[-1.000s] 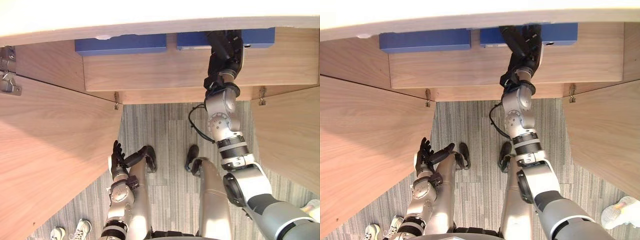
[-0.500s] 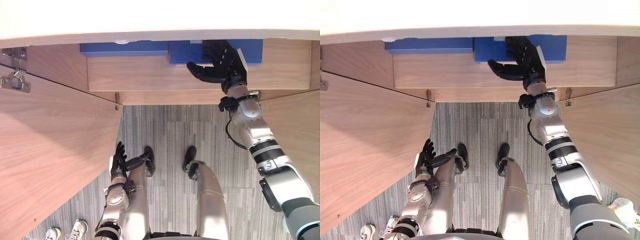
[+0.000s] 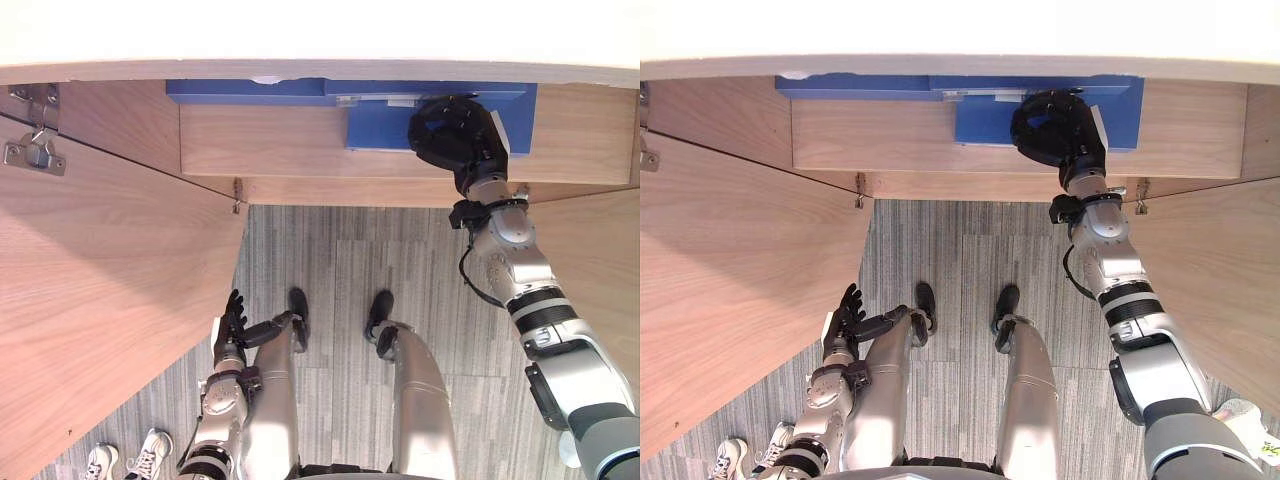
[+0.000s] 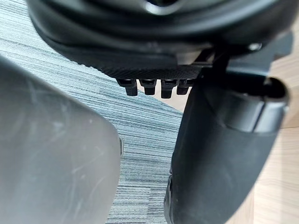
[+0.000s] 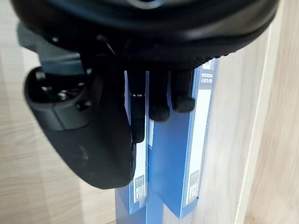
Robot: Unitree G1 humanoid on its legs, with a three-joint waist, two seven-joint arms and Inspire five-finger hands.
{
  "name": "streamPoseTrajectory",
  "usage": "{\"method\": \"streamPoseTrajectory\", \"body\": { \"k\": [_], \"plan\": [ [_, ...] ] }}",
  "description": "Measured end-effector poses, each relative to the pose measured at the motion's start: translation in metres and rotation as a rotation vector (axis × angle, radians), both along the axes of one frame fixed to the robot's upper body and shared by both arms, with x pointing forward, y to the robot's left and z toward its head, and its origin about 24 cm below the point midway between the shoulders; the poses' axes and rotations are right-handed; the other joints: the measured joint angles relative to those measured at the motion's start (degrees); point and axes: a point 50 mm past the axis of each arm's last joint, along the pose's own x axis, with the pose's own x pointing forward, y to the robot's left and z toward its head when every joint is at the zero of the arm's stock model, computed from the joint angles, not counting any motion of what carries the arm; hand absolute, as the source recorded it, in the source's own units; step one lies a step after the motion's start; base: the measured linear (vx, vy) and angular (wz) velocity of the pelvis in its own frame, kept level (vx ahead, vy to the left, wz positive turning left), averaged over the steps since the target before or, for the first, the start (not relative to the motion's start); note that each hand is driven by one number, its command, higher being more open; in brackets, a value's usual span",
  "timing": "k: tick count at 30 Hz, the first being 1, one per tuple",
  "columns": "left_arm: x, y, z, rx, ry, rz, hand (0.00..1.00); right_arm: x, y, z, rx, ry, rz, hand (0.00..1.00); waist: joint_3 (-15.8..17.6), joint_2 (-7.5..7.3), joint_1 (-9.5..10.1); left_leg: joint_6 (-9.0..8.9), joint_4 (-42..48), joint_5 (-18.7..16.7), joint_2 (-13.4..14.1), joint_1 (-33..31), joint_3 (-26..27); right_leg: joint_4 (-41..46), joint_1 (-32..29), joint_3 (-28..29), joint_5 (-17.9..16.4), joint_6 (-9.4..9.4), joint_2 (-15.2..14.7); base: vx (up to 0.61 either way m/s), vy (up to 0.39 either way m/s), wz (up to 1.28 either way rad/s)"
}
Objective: Walk over to the cabinet, pick up the folder, carry it to the office cabinet, place the folder inside the office cabinet, then close the office cabinet door
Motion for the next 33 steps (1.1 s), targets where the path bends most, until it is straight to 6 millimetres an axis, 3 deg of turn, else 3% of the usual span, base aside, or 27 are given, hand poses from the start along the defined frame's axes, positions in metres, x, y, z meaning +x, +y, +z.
{"method": "streamPoseTrajectory", "body": {
  "k": [8, 14, 18, 26, 29, 33],
  "plan": [
    [0.0, 0.0, 0.0, 0.003, -0.003, 0.006, 1.0, -0.005, 0.013, -0.001, -0.275, -0.06, -0.068, 0.0, 0.0, 0.01, 0.37, -0.06, -0.67, 0.48, -0.32, -0.1, -0.22, -0.16, -0.14, -0.16, 0.0, 0.0, -0.19, -0.01, -0.011, 0.02],
    [0.0, 0.001, 0.001, 0.013, -0.006, 0.028, 1.0, -0.008, 0.026, 0.002, -0.339, -0.151, -0.179, 0.0, -0.01, 0.04, 1.02, -0.02, -0.94, 1.04, -0.63, -1.58, -0.51, -0.26, -1.53, -0.37, 0.17, -0.07, -0.36, -0.01, -0.014, 0.02],
    [0.003, -0.002, 0.006, 0.003, -0.03, 0.056, 1.0, -0.009, 0.023, 0.013, -0.259, -0.199, -0.287, 0.0, 0.02, 0.09, 2.15, 0.03, -0.69, 1.13, -0.79, -2.5, -0.53, -0.1, -2.5, -0.39, 0.2, -0.1, -0.53, 0.0, 0.0, 0.0],
    [0.013, -0.013, 0.023, -0.04, -0.126, 0.081, 1.0, -0.011, 0.027, 0.087, -0.127, -0.437, -0.452, 0.0, 0.51, 1.02, 2.87, 0.11, -0.38, 1.19, -0.9, -4.33, -0.57, 0.19, -4.29, -0.37, 0.27, -0.09, -0.71, 0.0, -0.003, 0.0],
    [0.014, -0.015, 0.026, -0.056, -0.14, 0.09, 1.0, -0.014, 0.025, 0.109, -0.073, -0.498, -0.495, 0.0, 0.64, 1.28, 3.15, 0.11, -0.45, 1.19, -0.94, -4.62, -0.57, 0.25, -4.65, -0.37, 0.26, -0.09, -0.74, 0.0, 0.0, 0.0],
    [0.016, -0.018, 0.03, -0.075, -0.162, 0.101, 1.0, -0.025, 0.025, 0.125, -0.029, -0.57, -0.504, 0.0, 0.71, 1.4, 3.06, 0.11, -0.41, 1.19, -0.99, -4.7, -0.56, 0.38, -4.72, -0.37, 0.26, -0.09, -0.86, 0.0, 0.0, 0.0]
  ]
}}
